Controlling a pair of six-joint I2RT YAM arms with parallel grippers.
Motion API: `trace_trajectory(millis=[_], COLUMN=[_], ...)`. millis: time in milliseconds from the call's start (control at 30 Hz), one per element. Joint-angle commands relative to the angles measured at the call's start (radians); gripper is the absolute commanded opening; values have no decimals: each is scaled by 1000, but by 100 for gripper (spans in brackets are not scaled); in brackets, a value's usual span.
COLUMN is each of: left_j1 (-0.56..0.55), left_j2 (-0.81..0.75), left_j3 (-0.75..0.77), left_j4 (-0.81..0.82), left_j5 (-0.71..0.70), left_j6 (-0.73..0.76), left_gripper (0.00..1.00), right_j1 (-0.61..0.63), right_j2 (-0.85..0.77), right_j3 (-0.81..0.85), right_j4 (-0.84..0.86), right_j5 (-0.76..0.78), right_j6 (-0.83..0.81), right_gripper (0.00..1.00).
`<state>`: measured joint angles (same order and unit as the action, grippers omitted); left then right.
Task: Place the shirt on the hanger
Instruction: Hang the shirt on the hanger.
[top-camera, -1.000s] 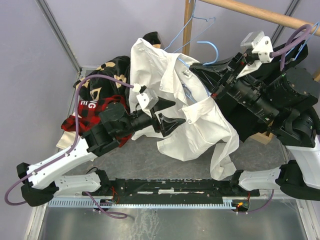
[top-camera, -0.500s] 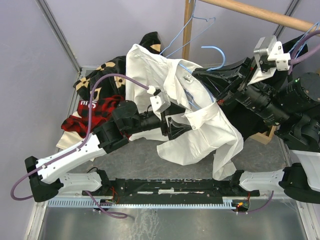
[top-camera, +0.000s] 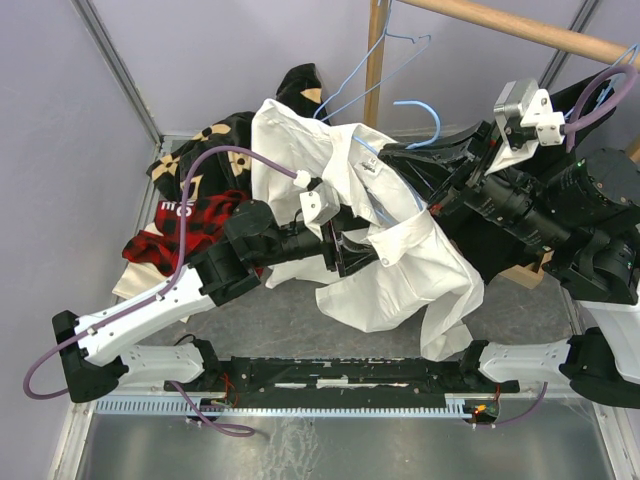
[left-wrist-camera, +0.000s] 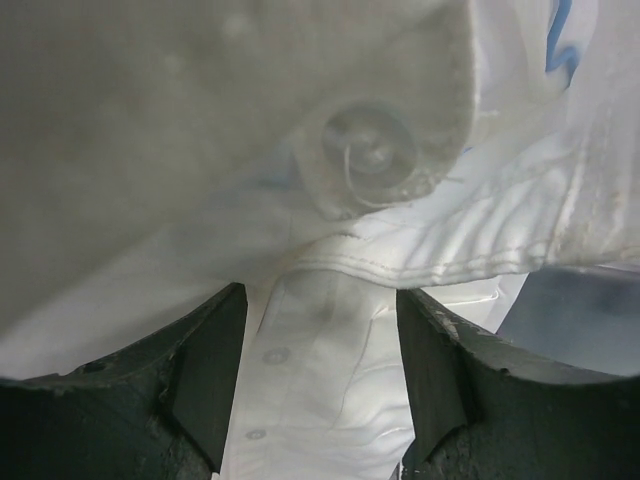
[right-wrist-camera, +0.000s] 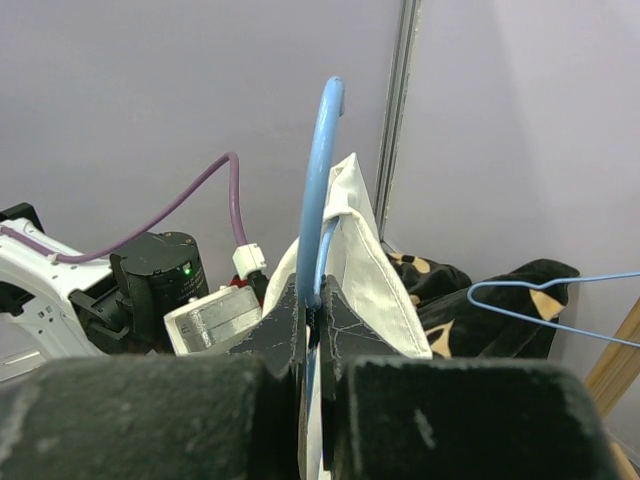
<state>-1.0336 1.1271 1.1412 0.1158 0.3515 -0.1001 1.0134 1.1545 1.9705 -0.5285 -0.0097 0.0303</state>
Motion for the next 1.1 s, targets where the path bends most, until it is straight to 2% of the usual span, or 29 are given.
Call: trace_trajectory(millis=[0, 67, 200, 333, 533, 1067], left_j1=[1, 1, 0, 1, 1, 0], left_j2=[-18, -10, 2, -18, -61, -138], left_j3=[21, 16, -1, -39, -60, -73], left_j4=[72, 69, 53, 24, -66, -270], left_j5=[43, 60, 90, 40, -41, -162], left_j6=[-31, -38, -56, -69, -50, 41], left_gripper=[66, 61, 45, 34, 3, 3], right_j1=[-2, -1, -1, -2, -1, -1], right_j2=[-22, -25, -31, -31, -33, -52], right_j3=[1, -5, -12, -5, 6, 52], right_j4=[102, 104, 104, 87, 76, 22], right_j5=[-18, -19, -6, 9, 31, 102], right_j6=[16, 19, 18, 3, -18, -94], right_gripper=[0, 0, 0, 0, 0, 0])
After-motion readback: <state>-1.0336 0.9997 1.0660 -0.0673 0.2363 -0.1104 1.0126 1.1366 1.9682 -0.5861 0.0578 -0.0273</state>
